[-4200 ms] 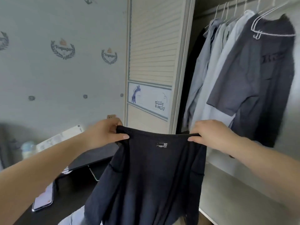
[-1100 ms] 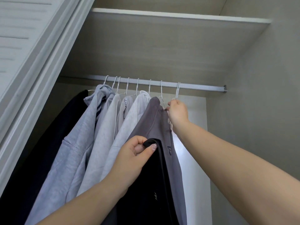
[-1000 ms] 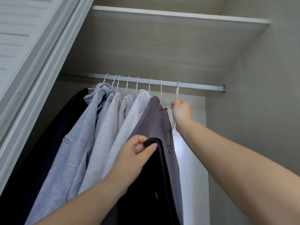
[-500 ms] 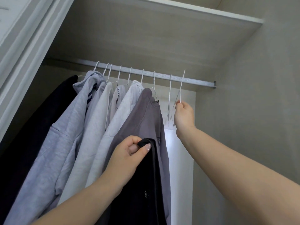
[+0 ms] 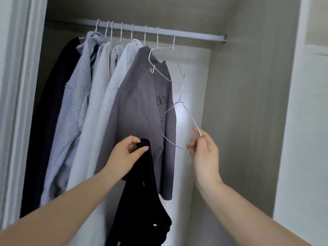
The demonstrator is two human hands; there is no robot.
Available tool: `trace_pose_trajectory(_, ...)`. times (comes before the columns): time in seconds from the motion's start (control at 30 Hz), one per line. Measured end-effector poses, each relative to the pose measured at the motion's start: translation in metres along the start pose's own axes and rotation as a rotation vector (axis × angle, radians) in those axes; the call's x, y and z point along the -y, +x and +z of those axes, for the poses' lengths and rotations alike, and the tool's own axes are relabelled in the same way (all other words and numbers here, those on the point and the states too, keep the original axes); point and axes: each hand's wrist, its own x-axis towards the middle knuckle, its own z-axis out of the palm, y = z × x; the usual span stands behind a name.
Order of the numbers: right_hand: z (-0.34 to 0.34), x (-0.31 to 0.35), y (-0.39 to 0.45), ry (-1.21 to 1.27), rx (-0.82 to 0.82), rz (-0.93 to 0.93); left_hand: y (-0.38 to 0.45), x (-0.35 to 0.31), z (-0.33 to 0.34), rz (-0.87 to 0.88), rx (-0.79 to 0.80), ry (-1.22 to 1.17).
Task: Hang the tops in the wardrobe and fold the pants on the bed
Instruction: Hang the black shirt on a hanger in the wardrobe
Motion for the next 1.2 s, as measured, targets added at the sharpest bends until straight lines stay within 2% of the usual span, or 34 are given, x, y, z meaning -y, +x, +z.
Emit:
trace_pose_trajectory(0.17, -0.059, 0.004, -0.079, 0.026, 0.038, 0.045, -0.089, 0.006, 0.0, -0.133, -0.057, 0.149)
trace_pose_trajectory(0.33, -0.103, 0.024, -0.124, 0.021, 0.039, 0.036, -0.137, 0.003, -0.022, -0.214, -0.116, 0.255)
trace_pose_trajectory(0.6, -0.158, 0.036, -0.154, 0.176, 0.06, 0.121, -0.167, -0.01, -0.058, -0.242, -0.105, 0.367)
trace_pose_trajectory(0.77, -0.185, 0.038, -0.16, 0.23, 0.071, 0.169, -0.177, -0.016, -0.074, -0.281, 0.004, 0.453)
trace_pose_trajectory(0.9, -0.197, 0.039, -0.159, 0.224, 0.049, 0.168, -0.18, -0.02, -0.091, -0.291, -0.051, 0.476)
trace_pose_trajectory(1.1, -0.191, 0.038, -0.159, 0.25, 0.122, 0.179, -0.192, -0.043, -0.093, -0.284, 0.23, 0.486)
trace_pose_trajectory(1.2, -0.182, 0.034, -0.162, 0.238, 0.17, 0.191, -0.194, -0.054, -0.084, -0.249, 0.281, 0.476)
